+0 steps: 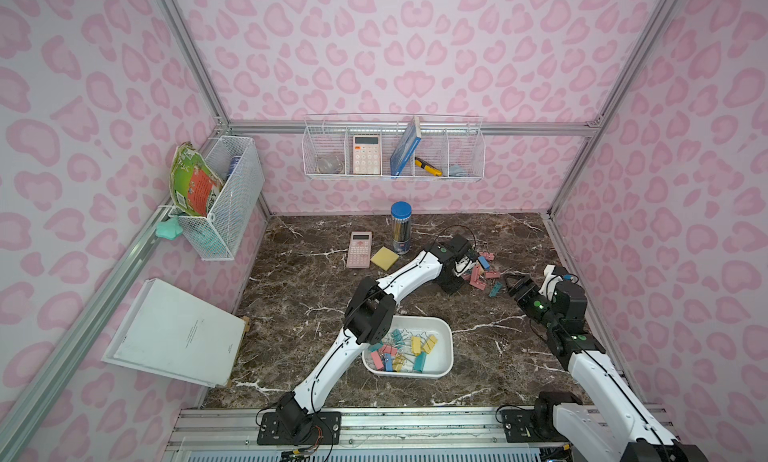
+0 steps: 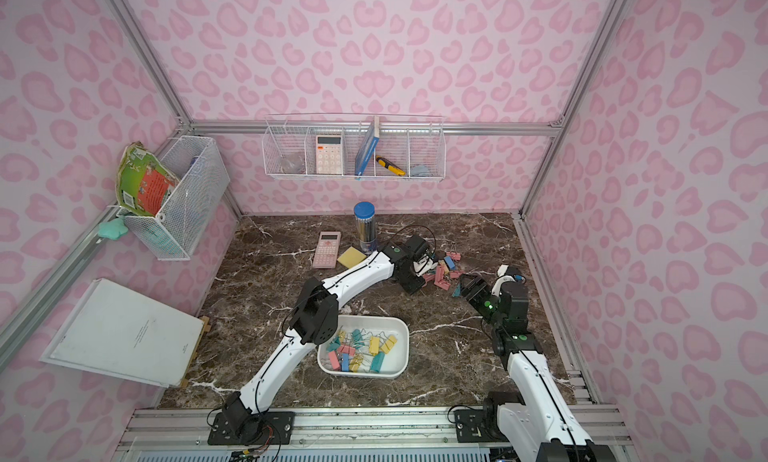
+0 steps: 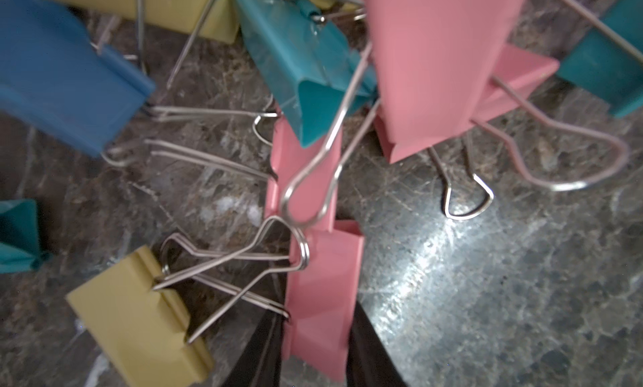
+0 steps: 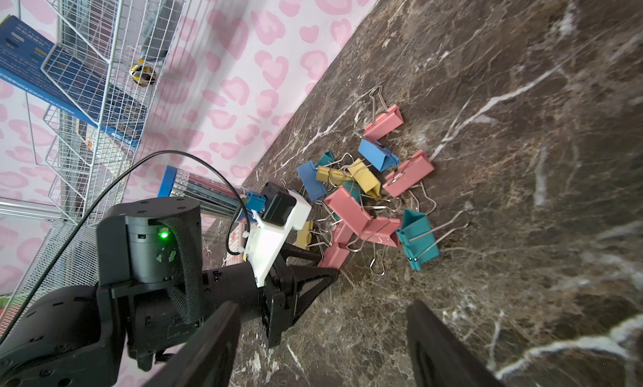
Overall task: Put the binder clips in the storage box
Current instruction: Pick up the binder clip at the center of the board, then place the binder clip in the storage box.
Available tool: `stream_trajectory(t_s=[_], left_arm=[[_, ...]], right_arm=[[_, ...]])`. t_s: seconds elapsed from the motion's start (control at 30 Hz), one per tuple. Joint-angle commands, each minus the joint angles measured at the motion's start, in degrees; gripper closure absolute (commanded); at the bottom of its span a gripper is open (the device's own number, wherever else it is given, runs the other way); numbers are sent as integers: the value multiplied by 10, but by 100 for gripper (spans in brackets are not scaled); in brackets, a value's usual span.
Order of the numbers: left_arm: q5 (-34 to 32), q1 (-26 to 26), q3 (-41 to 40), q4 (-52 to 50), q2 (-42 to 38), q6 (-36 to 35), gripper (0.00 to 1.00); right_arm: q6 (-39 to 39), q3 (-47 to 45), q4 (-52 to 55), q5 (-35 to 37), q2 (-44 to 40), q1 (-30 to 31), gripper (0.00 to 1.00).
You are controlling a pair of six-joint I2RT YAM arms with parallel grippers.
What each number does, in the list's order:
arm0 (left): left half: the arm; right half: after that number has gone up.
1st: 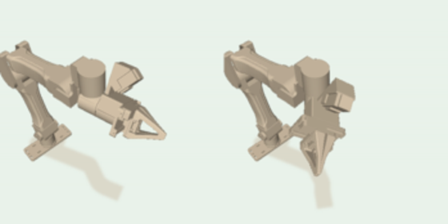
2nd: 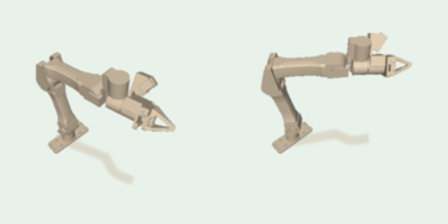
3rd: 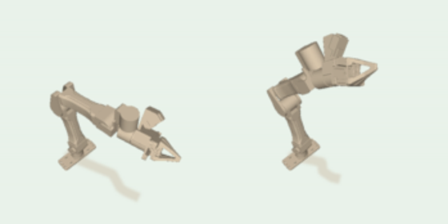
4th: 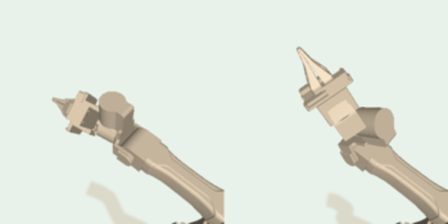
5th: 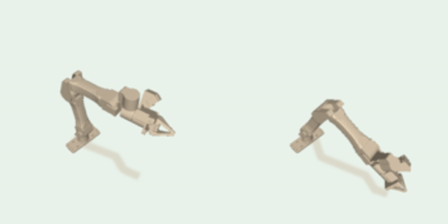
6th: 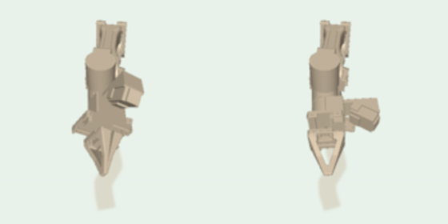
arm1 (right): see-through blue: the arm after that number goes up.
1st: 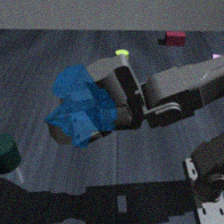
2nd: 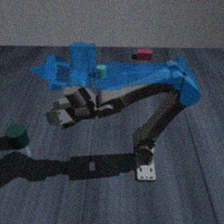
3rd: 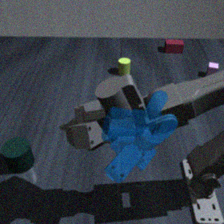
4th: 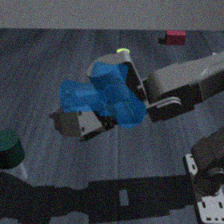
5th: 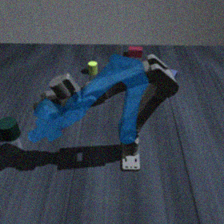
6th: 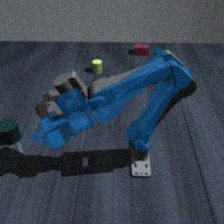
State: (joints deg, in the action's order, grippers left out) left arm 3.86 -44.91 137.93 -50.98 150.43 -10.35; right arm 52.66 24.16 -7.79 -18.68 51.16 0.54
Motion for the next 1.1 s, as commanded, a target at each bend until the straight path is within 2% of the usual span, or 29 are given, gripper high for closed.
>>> stream_trajectory(t_s=[0.0, 0.23, 0.37, 0.47, 0.57, 0.73, 0.83, 0.9, 0.97, 1.07], left_arm=[[39, -3, -6, -44, 3, 18, 73], [158, -8, -55, -50, -73, 67, 75], [177, -24, -121, -33, -146, 85, 76], [155, -38, -160, -24, -214, 108, 76], [103, -49, -223, -11, -308, 144, 77], [-40, -66, -433, 5, -509, 259, 76], [-110, -78, -558, -2, -605, 311, 76], [-114, -87, -617, -2, -642, 339, 77], [-66, -96, -658, 35, -653, 344, 76], [-11, -140, -659, 61, -617, 308, 74]], right_arm=[[7, 0, -22, -7, 2, 1, 22], [10, 4, -16, -5, -5, 1, 22], [13, 7, -15, -1, -12, 1, 22], [15, 7, -21, 4, -14, 0, 22], [20, 7, -28, 4, -10, 1, 22], [26, 4, -56, -10, 5, 9, 22], [11, 18, -73, 1, 28, 52, 22], [-14, 41, -67, 9, 58, 85, 22], [-30, 65, -58, 10, 91, 106, 22], [-30, 85, -62, -14, 132, 114, 22]])
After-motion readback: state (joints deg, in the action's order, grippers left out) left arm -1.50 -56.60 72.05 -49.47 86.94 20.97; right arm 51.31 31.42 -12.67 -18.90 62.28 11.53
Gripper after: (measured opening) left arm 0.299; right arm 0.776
